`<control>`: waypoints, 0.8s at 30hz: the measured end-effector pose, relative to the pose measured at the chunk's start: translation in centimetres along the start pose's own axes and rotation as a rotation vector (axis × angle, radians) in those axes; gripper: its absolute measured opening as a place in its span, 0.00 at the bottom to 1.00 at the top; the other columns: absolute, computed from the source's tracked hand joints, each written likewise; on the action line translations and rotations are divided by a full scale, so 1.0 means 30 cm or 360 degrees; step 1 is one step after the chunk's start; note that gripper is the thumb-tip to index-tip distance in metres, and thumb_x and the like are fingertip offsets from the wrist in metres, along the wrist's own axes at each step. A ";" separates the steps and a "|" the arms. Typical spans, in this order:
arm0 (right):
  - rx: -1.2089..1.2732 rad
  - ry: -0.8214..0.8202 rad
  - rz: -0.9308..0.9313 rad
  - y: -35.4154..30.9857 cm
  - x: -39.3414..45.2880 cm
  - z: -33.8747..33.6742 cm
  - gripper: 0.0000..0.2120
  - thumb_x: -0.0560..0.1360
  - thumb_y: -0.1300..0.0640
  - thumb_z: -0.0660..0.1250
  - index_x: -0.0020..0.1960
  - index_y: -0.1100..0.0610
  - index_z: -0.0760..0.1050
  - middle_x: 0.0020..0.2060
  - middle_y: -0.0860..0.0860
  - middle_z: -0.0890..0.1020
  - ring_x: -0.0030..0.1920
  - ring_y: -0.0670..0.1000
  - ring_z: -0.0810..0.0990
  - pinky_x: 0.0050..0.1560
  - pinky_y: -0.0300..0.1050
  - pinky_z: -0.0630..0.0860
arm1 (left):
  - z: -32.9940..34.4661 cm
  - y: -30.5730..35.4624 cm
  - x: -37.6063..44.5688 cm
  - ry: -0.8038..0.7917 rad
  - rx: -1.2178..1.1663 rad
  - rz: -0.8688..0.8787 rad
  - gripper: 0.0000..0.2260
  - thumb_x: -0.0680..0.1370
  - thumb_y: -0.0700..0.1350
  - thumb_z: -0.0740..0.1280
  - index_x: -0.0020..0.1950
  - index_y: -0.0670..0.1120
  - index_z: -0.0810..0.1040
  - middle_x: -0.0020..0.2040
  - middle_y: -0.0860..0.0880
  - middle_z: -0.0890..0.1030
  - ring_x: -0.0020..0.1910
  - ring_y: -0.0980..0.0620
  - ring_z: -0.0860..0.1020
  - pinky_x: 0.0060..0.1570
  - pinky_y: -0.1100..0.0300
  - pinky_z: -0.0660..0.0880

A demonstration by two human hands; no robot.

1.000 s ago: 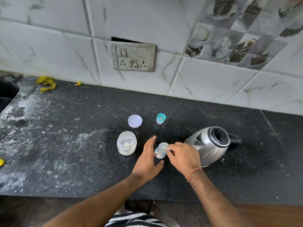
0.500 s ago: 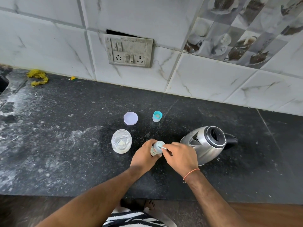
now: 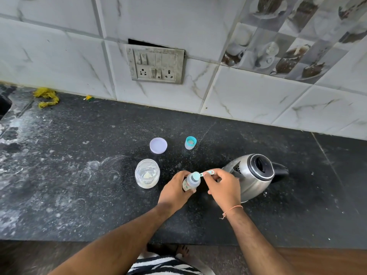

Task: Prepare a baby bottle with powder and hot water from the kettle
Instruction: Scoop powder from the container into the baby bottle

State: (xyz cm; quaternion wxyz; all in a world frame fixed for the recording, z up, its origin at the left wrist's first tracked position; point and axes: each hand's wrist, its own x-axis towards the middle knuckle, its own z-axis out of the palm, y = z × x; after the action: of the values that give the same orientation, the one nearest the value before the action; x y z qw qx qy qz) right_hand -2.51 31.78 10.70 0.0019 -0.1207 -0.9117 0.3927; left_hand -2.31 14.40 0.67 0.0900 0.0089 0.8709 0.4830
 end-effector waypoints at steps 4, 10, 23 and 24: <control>0.0598 -0.0072 0.0371 -0.038 0.008 -0.002 0.05 0.81 0.54 0.74 0.48 0.54 0.86 0.38 0.54 0.88 0.29 0.50 0.81 0.31 0.45 0.76 | 0.006 -0.024 -0.005 -0.0041 -0.0090 -0.0080 0.28 0.75 0.55 0.80 0.71 0.64 0.71 0.66 0.65 0.77 0.53 0.58 0.80 0.60 0.51 0.82; 0.0756 -0.0273 0.0415 -0.119 0.031 0.033 0.07 0.83 0.55 0.73 0.50 0.58 0.86 0.34 0.51 0.84 0.29 0.49 0.77 0.28 0.42 0.72 | -0.015 -0.072 -0.037 -0.0143 -0.0059 -0.0093 0.43 0.72 0.59 0.82 0.82 0.59 0.64 0.78 0.63 0.66 0.63 0.49 0.82 0.65 0.53 0.81; 0.0228 -0.0726 0.0048 -0.379 0.034 0.315 0.07 0.77 0.58 0.77 0.54 0.51 0.86 0.41 0.49 0.89 0.31 0.47 0.85 0.27 0.34 0.73 | -0.116 -0.128 -0.109 -0.0290 0.0065 -0.0105 0.42 0.76 0.52 0.78 0.85 0.54 0.60 0.80 0.55 0.70 0.62 0.50 0.82 0.60 0.59 0.76; 0.0189 -0.0740 0.0011 -0.385 0.034 0.320 0.09 0.77 0.58 0.78 0.56 0.50 0.85 0.41 0.48 0.89 0.31 0.46 0.85 0.27 0.32 0.73 | -0.119 -0.131 -0.108 -0.0296 0.0063 -0.0107 0.42 0.76 0.52 0.78 0.85 0.53 0.60 0.80 0.54 0.71 0.64 0.49 0.81 0.60 0.60 0.74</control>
State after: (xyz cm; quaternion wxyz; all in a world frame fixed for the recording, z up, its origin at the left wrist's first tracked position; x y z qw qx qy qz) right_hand -6.98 17.47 12.23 -0.2023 -0.0299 -0.8626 0.4627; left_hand 0.58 8.95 -0.32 0.1865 0.0264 0.8680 0.4594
